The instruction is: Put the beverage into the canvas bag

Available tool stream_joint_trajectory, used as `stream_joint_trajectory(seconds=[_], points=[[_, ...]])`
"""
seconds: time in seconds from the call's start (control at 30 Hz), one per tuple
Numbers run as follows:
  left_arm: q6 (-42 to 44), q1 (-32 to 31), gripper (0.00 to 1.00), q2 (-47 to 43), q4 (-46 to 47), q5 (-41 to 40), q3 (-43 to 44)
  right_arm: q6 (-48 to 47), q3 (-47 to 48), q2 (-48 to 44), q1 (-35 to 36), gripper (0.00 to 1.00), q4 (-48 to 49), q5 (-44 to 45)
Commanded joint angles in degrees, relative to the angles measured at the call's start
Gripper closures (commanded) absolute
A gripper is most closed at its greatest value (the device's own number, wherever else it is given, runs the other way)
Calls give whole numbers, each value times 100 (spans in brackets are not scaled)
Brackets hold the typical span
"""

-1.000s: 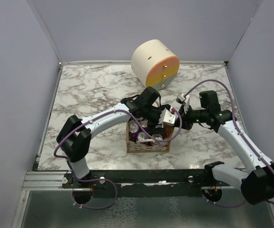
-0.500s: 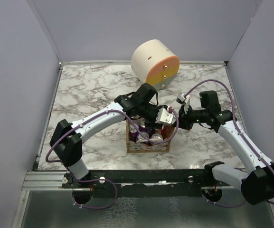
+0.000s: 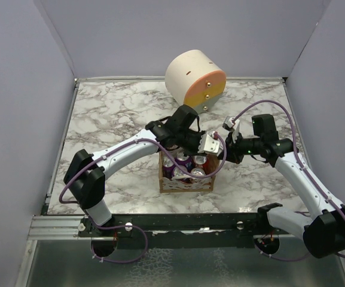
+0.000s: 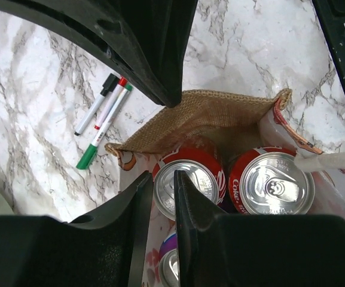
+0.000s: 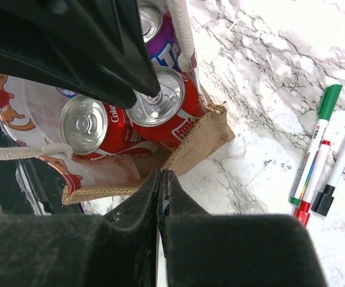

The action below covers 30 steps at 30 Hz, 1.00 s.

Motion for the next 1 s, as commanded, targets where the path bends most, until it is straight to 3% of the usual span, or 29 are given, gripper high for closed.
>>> stream_joint_trajectory(seconds=[0.0, 0.6, 0.97], points=[[8, -42, 76, 233, -28, -154, -2, -132, -23, -126, -88, 99, 112, -1], [-191, -215, 85, 781, 323, -332, -327, -127, -28, -159, -97, 99, 125, 12], [-76, -227, 81, 412, -223, -271, 211, -122, -10, -178, -105, 99, 117, -23]])
